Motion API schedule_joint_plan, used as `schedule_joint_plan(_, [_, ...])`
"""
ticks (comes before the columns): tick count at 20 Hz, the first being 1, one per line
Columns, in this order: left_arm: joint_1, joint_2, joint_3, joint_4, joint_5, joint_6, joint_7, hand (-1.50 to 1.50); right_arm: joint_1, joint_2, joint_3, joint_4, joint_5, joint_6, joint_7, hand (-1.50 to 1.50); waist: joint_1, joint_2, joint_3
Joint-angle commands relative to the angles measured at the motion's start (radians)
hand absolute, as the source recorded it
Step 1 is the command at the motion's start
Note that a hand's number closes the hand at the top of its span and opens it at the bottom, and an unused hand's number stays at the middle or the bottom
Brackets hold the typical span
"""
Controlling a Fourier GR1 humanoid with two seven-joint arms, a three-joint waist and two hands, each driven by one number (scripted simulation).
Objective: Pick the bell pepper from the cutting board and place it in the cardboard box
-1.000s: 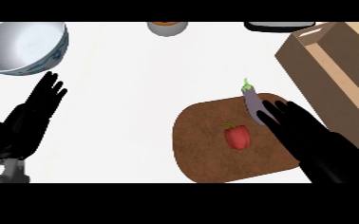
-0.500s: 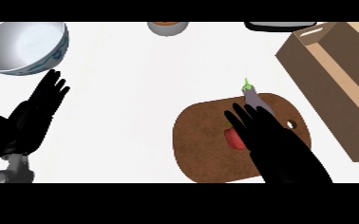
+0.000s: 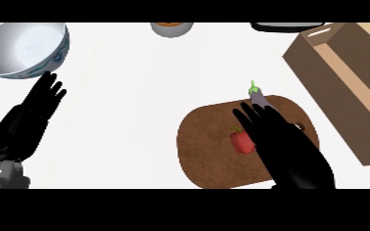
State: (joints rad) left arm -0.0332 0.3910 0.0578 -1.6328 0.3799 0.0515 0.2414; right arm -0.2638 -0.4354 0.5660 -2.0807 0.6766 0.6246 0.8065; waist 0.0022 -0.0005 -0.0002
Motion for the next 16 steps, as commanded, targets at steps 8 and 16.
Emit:
schedule_joint_plan(8, [-0.046, -0.053, 0.046, 0.081, -0.073, -0.045, -0.029, 0.0, 0.086, 0.052, 0.023, 0.047, 0.183, -0.032, -0.175, -1.5, -0.004, 0.0, 0.0])
schedule_joint_plan(16, [0.035, -0.084, 0.059, -0.024, -0.074, -0.075, 0.012, 0.0, 0.056, 0.107, 0.008, 0.173, 0.294, -0.04, -0.225, -1.5, 0.001, 0.0, 0.0])
